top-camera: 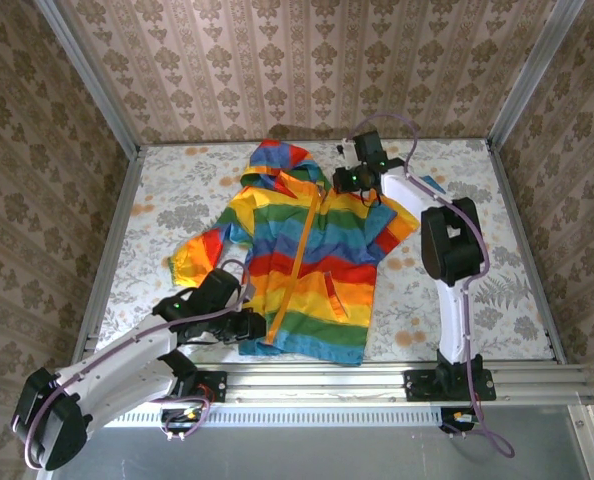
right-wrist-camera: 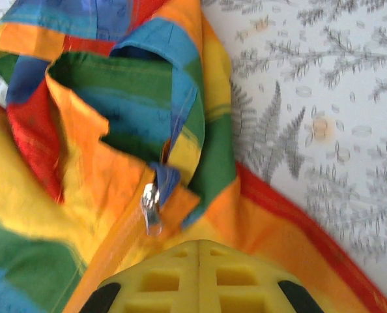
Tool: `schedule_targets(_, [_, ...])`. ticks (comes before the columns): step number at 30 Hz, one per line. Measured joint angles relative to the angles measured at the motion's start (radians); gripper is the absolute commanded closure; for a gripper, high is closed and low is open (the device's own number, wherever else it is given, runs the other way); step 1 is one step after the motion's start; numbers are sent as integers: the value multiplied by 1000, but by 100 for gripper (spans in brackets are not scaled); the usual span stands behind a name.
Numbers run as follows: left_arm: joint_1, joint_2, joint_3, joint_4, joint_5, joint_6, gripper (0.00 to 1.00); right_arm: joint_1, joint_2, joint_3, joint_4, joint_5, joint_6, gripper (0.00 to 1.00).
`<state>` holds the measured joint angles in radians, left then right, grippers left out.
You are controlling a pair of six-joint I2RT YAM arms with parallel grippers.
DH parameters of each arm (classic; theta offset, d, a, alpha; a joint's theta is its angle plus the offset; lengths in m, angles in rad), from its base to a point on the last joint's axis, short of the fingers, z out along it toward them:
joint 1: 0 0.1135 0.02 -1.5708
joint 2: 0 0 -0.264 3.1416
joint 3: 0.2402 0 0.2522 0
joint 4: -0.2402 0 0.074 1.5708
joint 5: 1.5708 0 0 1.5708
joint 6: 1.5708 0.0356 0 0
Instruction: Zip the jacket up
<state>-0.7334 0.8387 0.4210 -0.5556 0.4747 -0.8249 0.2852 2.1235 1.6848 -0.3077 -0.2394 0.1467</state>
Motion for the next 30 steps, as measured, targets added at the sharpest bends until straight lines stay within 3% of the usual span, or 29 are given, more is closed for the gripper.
schedule_targets(8, [90, -37, 119, -113, -31, 90, 57, 2, -247, -238, 76, 24, 14, 100])
schedule_targets(18, [349, -46, 280, -183, -98, 340, 48, 2, -563, -533, 99, 117, 8, 80])
schedule_targets(27, [496, -23, 346, -53, -227, 570, 34, 1, -931, -761, 108, 225, -15, 63])
schedule_targets(29, [507, -30, 346, -16, -268, 621, 25, 1, -1004, -809, 124, 251, -23, 56])
schedule_targets(30, [510, -39, 343, 2, -290, 646, 7, 1, -1041, -837, 134, 268, -23, 51])
